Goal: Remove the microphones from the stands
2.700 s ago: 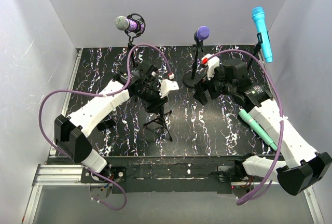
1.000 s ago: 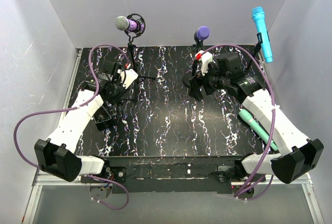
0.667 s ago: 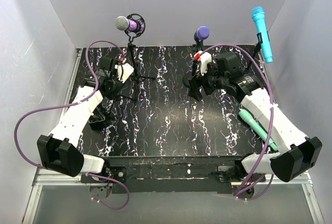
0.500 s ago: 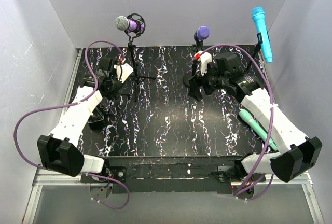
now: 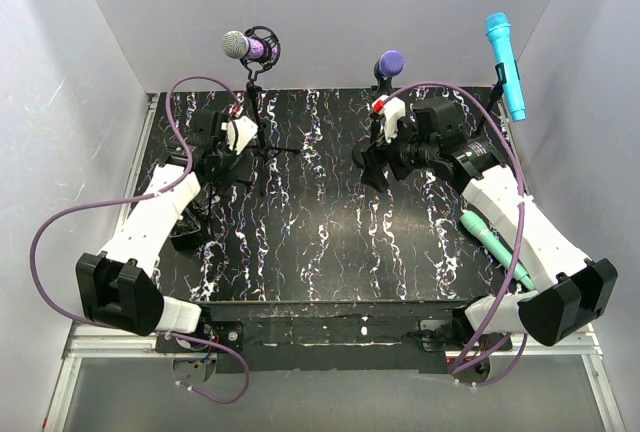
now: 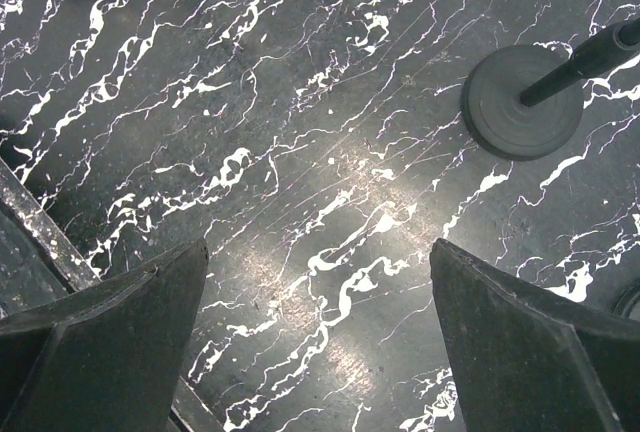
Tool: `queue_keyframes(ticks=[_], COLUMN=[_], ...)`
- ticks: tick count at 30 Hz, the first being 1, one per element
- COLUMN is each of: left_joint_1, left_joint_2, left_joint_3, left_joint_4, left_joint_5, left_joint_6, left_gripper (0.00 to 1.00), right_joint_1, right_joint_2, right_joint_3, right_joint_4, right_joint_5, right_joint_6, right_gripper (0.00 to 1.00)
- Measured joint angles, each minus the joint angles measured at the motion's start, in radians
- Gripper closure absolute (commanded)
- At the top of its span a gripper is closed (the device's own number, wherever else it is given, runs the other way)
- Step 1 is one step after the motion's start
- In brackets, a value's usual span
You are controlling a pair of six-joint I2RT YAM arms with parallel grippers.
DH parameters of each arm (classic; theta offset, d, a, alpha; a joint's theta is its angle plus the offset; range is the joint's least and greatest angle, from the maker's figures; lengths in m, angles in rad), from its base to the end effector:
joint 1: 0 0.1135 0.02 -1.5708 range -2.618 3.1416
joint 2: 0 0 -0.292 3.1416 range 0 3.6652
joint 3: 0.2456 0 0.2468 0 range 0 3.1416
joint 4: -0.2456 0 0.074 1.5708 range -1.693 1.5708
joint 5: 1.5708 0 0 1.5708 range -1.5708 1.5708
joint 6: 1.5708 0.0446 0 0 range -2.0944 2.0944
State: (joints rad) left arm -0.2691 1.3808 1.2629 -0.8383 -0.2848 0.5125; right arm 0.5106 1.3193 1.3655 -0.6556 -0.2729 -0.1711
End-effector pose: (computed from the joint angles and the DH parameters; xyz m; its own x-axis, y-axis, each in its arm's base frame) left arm 0.2704 -0.0616 0.3362 -0.6379 0.6641 -0.3900 0.4725 0.7373 0.4828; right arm 0.2381 0.1471 0.4004 -0.3791 -0.4003 -0.8343 -0.7388 0.6739 0.0124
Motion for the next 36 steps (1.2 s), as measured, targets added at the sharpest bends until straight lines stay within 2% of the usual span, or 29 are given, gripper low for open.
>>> queue_keyframes(ticks=[6, 11, 15, 18, 23, 27, 30, 36], left_joint_1=[0.001, 0.002, 0.002, 0.002, 0.001, 0.001, 0.001, 0.001], left_joint_2=[-0.037, -0.161, -0.323, -0.365, -0.254, -0.115, -0.066, 0.006], left_joint_3=[0.01, 0.002, -0.05, -0.063, -0.057, -0.084, -0.126, -0.176], left_joint_4=[0.037, 0.076, 0.189, 0.302, 0.516, 0.678, 0.784, 1.017], left_joint_5=[0.043, 0.114, 0.217, 0.269, 0.274, 0.28, 0.309, 0.33], left_joint_6=[-0.009, -0.079, -0.18, -0.255, -0.341, -0.38, -0.407, -0.464], left_gripper=[0.17, 0.16, 0.19, 0.24, 0.29, 0.24, 0.22, 0.24], right_joint_1=[0.0, 0.0, 0.0, 0.0, 0.0, 0.0, 0.0, 0.0], right_joint_2=[0.0, 0.0, 0.007, 0.014, 0.017, 0.022, 0.02, 0.017], right_joint_3=[0.0, 0.013, 0.07, 0.12, 0.186, 0.232, 0.229, 0.207], right_joint_4=[-0.001, 0.0, 0.01, 0.053, 0.106, 0.117, 0.114, 0.069], right_joint_5=[-0.026, -0.104, -0.174, -0.214, -0.236, -0.236, -0.234, -0.208], right_joint_6=[-0.013, -0.015, -0.002, 0.019, 0.05, 0.064, 0.059, 0.031], right_gripper=[0.02, 0.03, 0.05, 0.07, 0.07, 0.07, 0.07, 0.07])
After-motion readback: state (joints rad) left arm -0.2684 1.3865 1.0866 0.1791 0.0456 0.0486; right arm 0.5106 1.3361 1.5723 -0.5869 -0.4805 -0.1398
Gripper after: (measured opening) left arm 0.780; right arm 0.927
